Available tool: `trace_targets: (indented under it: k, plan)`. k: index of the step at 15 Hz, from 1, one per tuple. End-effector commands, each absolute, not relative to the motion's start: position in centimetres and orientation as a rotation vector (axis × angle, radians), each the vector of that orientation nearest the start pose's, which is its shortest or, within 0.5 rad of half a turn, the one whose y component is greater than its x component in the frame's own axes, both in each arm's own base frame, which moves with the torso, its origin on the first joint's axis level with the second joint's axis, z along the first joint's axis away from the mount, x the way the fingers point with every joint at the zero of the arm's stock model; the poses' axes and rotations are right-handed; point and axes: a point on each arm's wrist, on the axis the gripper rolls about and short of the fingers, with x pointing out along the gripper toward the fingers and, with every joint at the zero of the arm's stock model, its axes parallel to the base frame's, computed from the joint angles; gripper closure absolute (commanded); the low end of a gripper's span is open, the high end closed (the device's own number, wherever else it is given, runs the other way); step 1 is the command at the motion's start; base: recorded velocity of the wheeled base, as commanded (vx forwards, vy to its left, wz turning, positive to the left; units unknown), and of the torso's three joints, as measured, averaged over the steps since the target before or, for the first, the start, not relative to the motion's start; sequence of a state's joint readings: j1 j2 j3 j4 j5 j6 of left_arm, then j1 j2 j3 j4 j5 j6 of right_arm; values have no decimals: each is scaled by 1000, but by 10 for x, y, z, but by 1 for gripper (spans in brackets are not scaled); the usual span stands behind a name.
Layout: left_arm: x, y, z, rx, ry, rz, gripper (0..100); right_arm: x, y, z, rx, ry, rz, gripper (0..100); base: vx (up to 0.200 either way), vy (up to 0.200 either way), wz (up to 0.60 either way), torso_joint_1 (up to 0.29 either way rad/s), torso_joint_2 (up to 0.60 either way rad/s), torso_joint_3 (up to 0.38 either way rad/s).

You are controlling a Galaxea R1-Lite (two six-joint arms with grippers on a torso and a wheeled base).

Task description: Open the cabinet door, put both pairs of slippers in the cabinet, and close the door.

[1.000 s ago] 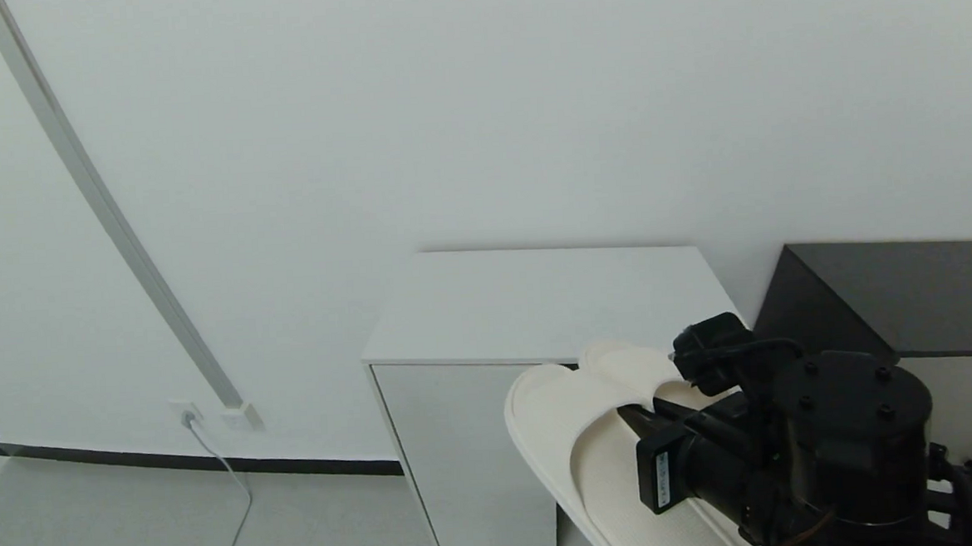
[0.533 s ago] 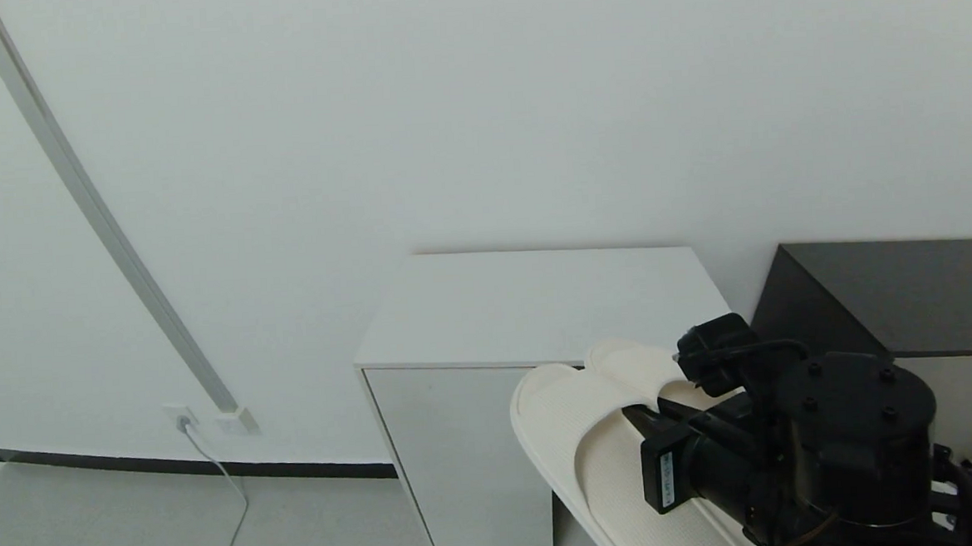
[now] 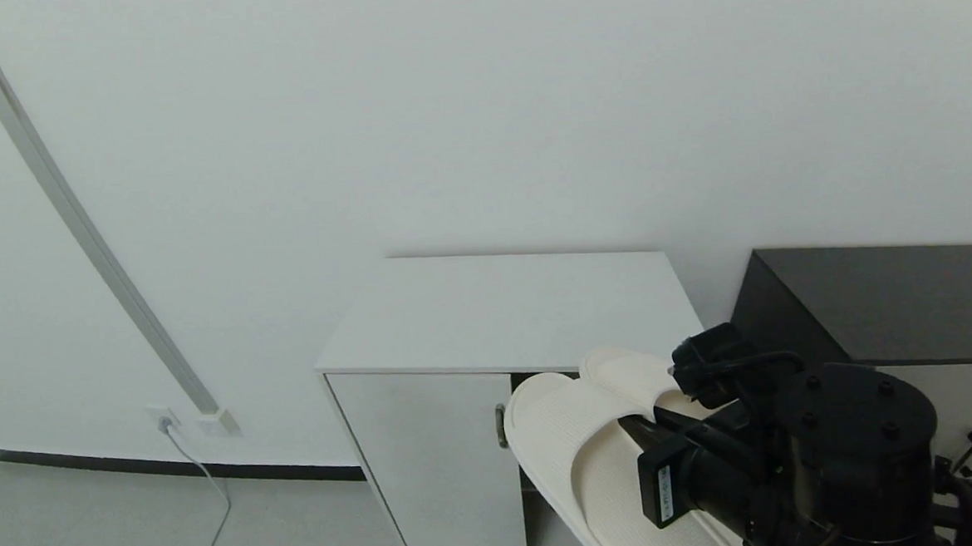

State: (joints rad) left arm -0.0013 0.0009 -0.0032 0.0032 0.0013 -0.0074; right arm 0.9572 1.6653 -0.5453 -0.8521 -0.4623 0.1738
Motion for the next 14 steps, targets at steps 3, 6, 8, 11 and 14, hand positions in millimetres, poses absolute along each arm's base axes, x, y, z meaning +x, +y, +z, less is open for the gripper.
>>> trace_targets:
  k: [3, 6, 8, 11, 14]
  plan:
    - [-23, 0, 76, -8, 2, 0, 100, 161, 212, 143, -50, 255, 479, 100, 0, 0, 0, 0, 0, 0]
    - [-23, 0, 76, -8, 2, 0, 100, 158, 213, 142, -50, 257, 497, 100, 0, 0, 0, 0, 0, 0]
    - [-23, 0, 76, -8, 2, 0, 100, 158, 213, 142, -49, 259, 501, 100, 0, 0, 0, 0, 0, 0]
    - [-23, 0, 76, -8, 0, 2, 100, 156, 213, 140, -52, 264, 505, 100, 0, 0, 0, 0, 0, 0]
    - [-23, 0, 76, -8, 2, 2, 100, 151, 216, 138, -59, 272, 528, 100, 0, 0, 0, 0, 0, 0]
